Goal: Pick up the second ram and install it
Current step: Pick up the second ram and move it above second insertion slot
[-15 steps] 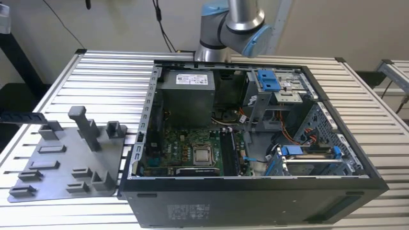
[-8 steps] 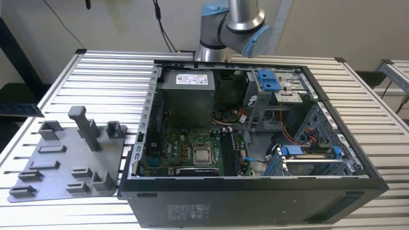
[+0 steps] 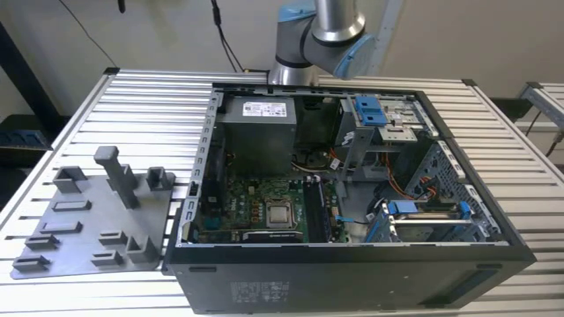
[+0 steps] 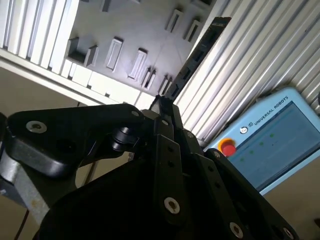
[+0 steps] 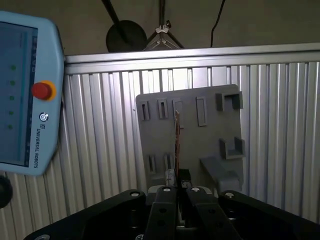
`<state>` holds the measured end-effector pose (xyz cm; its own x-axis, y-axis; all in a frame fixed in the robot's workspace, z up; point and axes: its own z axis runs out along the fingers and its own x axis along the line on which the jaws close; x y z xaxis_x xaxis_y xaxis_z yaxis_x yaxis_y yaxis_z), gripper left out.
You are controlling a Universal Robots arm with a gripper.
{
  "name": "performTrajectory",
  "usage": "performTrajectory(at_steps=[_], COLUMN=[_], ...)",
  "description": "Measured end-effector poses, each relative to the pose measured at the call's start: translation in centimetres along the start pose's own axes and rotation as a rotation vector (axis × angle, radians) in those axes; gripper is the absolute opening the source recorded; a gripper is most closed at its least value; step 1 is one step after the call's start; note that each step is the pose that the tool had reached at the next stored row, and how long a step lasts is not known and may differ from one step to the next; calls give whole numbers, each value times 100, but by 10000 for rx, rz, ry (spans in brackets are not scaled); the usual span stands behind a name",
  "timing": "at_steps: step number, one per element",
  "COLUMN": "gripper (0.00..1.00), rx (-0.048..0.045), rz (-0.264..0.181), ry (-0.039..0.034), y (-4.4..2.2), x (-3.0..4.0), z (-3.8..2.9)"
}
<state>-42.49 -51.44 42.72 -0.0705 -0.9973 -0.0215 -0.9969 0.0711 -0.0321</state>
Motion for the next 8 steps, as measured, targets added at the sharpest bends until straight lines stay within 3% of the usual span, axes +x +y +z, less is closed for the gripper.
performTrajectory(at_steps=[5, 8], gripper=[14, 14], rx=[0, 0], rz=[4, 7], ry=[0, 0], y=[-4, -5], x=[-1, -2], z=[-91, -100])
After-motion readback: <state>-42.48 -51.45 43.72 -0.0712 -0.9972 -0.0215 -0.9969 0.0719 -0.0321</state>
